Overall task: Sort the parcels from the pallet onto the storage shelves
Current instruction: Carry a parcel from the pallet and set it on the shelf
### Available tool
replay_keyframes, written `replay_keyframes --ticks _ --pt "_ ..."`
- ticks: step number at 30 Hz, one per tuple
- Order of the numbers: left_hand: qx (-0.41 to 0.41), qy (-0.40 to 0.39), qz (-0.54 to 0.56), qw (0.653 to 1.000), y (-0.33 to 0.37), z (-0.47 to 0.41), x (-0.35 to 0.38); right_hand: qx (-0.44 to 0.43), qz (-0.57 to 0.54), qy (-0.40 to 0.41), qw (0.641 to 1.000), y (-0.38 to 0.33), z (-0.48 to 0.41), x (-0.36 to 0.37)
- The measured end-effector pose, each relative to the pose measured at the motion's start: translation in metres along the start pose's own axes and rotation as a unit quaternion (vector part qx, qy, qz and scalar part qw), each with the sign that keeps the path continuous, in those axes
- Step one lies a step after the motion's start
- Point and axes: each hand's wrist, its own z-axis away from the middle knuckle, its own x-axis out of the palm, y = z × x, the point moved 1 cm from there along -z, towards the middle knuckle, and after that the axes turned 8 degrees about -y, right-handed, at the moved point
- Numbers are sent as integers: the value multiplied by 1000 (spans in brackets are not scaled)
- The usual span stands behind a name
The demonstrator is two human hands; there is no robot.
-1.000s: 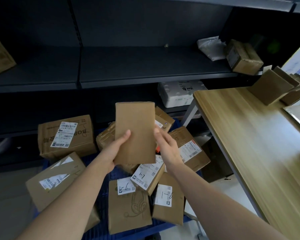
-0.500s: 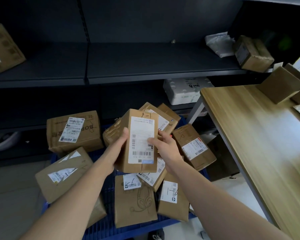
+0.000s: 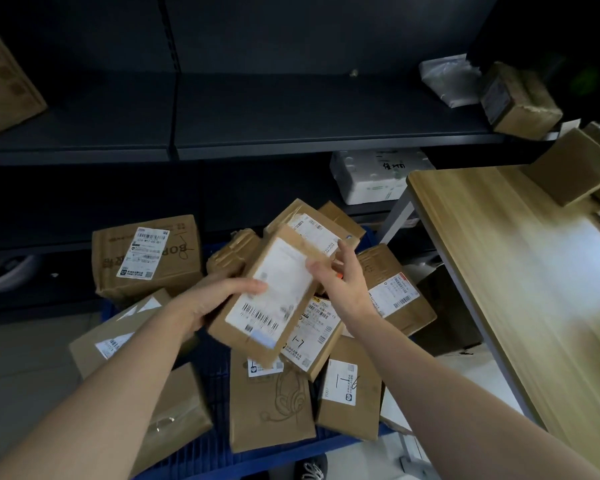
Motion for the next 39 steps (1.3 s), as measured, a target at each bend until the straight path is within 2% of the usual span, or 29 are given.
replay_keyframes --ticks 3,5,7,8,10,15,17,19,21,23,25,27,29,31,33,36,39 --pt "-73 -85 -172 979 8 -1 -6 -38 158 -77 984 -2 -5 -3" --pt "-128 -125 -259 949 15 -1 -7 -35 292 -204 934 -7 -10 -2" --pt "-153 -170 -318 920 25 -1 -2 28 365 -337 867 -12 -7 1" --pt "-156 -186 -336 910 31 -1 1 61 361 -378 850 -13 -6 1" --pt "-158 -206 -364 894 42 -2 7 113 330 -418 839 -10 -5 0" --pt "-179 -276 -353 876 54 -4 18 211 241 -439 840 6 -9 -8" --pt "-141 -230 -379 885 57 -7 22 222 214 -420 854 9 -8 -18" --pt "-46 -78 -384 919 57 -19 23 232 177 -379 878 15 -6 -32" --pt "63 108 -251 960 49 -31 22 240 93 -327 909 28 -6 -46" --pt "125 252 -78 956 34 -43 23 239 27 -280 929 39 -5 -59" --pt "121 313 66 940 15 -52 28 235 -19 -236 943 47 -2 -70" --pt "84 327 135 932 -6 -59 37 222 -89 -187 953 54 3 -81" --pt "9 285 55 957 -30 -68 49 209 -166 -137 954 62 7 -91" --pt "-50 192 -67 978 -59 -79 66 200 -219 -94 950 73 11 -96" --pt "-58 144 -134 979 -85 -90 79 201 -236 -61 949 83 16 -96" --pt "-49 153 -201 966 -99 -96 89 202 -240 -25 949 97 24 -94" --pt "-59 125 -160 977 -103 -96 100 205 -258 -5 944 103 31 -92"
